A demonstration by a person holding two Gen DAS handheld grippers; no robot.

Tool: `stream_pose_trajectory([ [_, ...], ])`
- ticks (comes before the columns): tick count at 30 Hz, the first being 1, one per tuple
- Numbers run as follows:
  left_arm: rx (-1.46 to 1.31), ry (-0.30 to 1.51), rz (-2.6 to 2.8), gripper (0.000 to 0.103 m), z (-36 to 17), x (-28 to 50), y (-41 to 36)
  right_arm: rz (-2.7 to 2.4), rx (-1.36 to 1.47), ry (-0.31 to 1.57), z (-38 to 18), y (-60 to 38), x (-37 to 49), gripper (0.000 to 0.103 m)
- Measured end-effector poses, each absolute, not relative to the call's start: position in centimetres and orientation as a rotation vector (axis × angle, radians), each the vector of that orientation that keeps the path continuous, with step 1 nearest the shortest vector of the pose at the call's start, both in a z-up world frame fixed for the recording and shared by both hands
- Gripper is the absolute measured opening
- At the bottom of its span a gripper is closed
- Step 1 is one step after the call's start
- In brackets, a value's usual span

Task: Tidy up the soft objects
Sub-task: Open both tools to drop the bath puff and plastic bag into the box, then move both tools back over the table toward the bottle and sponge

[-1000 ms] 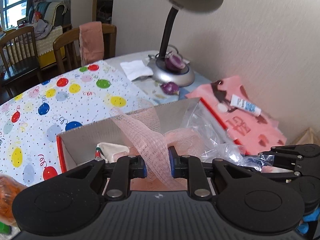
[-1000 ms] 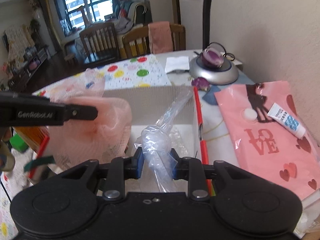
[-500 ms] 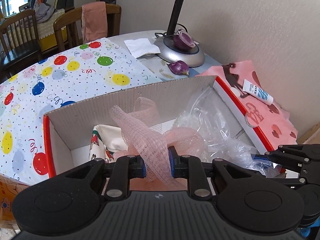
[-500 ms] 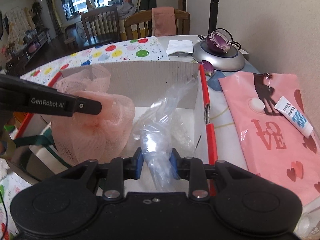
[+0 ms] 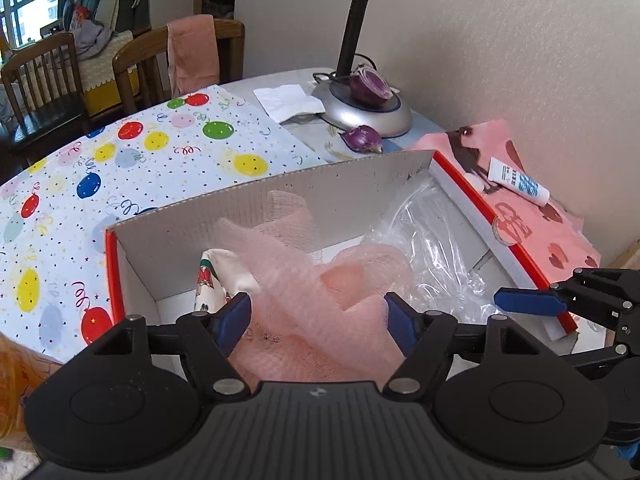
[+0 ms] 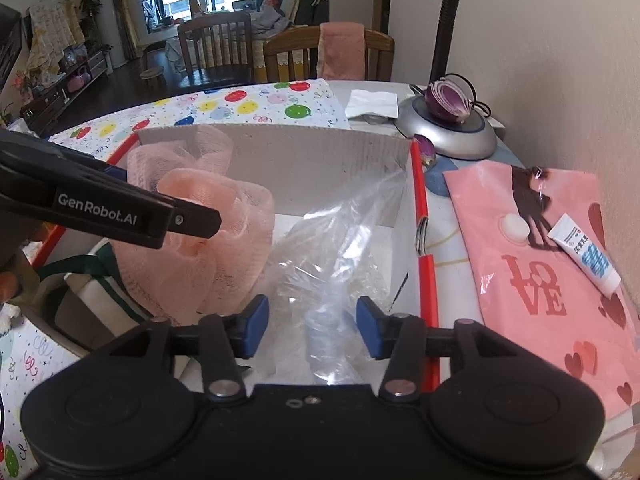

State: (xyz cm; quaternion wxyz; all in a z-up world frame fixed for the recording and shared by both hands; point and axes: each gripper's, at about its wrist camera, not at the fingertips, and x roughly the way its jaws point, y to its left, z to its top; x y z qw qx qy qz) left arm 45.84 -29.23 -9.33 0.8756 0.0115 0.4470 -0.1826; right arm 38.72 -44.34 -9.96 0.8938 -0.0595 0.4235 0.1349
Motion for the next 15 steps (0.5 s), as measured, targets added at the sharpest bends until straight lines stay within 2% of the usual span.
stream_pose_trajectory([
  [9,0.006,0.892,-0.38,0.072,-7.2,44.0,-27.8,0.296,-0.095,0.833,-7.5,-44.5,37.6,0.061],
  [15,-0.015,0.838,-0.388,0.072,-4.7,41.8,-26.2,0.31,-0.071,0.79,-5.1,-44.2,36.4,0.064],
])
